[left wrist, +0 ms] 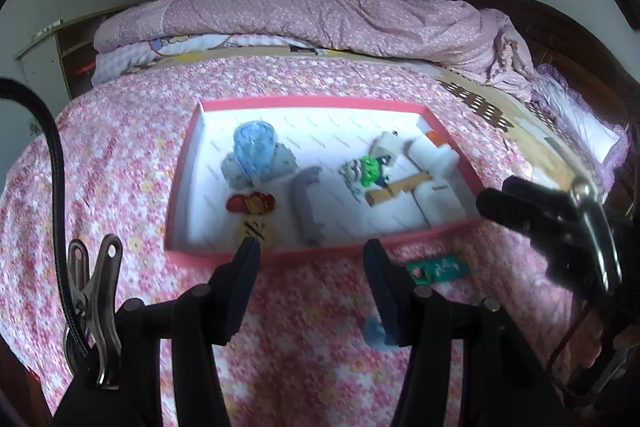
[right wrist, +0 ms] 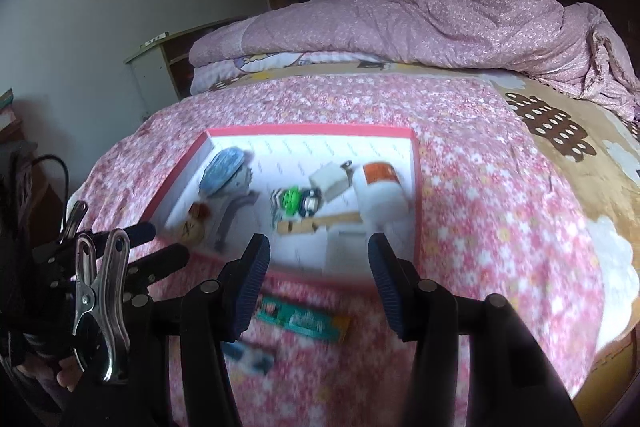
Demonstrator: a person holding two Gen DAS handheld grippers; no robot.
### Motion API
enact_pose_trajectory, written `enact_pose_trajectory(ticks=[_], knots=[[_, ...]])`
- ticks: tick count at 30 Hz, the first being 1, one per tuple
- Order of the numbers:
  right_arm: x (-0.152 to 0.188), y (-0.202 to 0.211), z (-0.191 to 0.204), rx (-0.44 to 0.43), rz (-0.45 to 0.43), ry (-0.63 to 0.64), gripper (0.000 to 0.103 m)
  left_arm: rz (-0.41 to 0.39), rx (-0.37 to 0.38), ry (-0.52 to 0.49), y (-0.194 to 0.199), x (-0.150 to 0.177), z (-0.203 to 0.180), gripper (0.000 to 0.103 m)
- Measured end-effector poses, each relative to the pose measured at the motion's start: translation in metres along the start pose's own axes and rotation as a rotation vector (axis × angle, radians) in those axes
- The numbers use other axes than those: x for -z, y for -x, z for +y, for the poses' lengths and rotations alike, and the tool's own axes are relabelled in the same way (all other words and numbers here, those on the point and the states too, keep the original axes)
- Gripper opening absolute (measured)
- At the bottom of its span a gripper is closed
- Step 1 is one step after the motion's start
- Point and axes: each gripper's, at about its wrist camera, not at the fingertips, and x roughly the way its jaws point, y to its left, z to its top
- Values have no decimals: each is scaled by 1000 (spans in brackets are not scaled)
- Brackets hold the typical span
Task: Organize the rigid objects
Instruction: 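Grasp the blue curved hook with the left tool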
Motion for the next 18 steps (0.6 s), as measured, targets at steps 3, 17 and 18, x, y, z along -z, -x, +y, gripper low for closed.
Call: enact_pose_trajectory(ticks=[3, 17, 18], knots=[[13, 8, -3, -19, 40, -62, 53, 44, 32, 64, 1, 3, 2, 56], [52, 25, -51, -15, 50, -233, 66, 120, 56, 20, 6, 44, -36, 77], [51, 26, -53, -16, 47, -241, 66, 121, 58, 21, 5, 45, -39, 77]])
